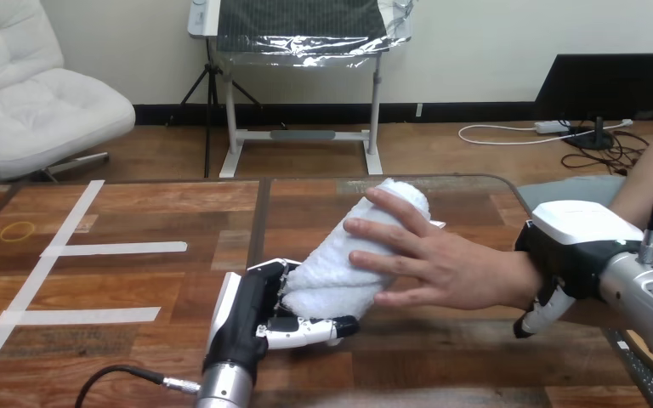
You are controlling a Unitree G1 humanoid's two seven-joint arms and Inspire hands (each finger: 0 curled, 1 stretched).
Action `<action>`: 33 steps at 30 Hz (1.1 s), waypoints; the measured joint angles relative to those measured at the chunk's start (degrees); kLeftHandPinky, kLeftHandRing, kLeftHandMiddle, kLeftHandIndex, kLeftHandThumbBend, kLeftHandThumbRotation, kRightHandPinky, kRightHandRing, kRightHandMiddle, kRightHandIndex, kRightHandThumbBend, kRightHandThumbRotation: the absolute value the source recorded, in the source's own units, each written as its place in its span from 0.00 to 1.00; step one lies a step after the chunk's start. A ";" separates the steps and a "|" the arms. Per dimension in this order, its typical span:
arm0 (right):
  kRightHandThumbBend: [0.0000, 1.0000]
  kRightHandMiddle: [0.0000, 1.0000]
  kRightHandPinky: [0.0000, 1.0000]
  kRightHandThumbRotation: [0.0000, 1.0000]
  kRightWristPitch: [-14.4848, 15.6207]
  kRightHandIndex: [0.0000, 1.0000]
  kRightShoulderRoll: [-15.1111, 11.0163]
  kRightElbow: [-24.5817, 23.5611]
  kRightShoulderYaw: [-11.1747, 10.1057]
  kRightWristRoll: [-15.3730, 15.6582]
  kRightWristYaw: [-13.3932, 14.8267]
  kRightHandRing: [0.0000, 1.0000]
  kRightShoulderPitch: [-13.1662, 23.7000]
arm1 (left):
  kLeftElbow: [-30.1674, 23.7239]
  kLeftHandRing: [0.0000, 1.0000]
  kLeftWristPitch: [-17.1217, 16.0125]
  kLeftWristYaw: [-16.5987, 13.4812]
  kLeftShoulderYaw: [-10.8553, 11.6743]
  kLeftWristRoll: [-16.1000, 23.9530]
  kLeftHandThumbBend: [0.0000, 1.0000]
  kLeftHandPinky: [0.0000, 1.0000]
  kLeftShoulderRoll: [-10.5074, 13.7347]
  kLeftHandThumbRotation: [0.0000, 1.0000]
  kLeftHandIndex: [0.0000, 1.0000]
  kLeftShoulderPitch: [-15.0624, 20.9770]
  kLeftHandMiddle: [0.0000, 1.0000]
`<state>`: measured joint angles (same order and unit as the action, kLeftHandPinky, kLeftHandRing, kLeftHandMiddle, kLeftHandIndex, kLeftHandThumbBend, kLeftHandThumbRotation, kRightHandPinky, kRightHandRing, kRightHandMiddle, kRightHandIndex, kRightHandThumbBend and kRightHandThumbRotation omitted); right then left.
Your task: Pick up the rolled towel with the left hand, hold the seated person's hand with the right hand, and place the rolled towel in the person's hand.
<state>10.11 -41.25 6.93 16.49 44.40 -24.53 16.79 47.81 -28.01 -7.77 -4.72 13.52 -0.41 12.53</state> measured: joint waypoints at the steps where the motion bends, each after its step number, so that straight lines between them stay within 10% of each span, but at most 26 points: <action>1: 0.71 0.33 0.14 0.00 0.00 0.38 0.08 0.00 0.00 -0.03 0.00 0.22 0.00 | 0.00 0.39 0.00 0.03 0.00 -0.08 0.59 0.35 -0.12 0.00 0.51 0.01 0.44; 33: 0.71 0.35 0.15 0.00 0.08 0.39 0.52 -0.27 -0.25 -0.44 0.59 0.24 0.01 | 1.39 0.38 0.04 0.39 -1.43 -1.43 0.60 0.33 -3.04 0.12 0.48 2.42 0.43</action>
<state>10.19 -40.73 6.66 16.25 43.96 -23.94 16.80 49.20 -27.97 -7.38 -6.15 12.10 -3.45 14.95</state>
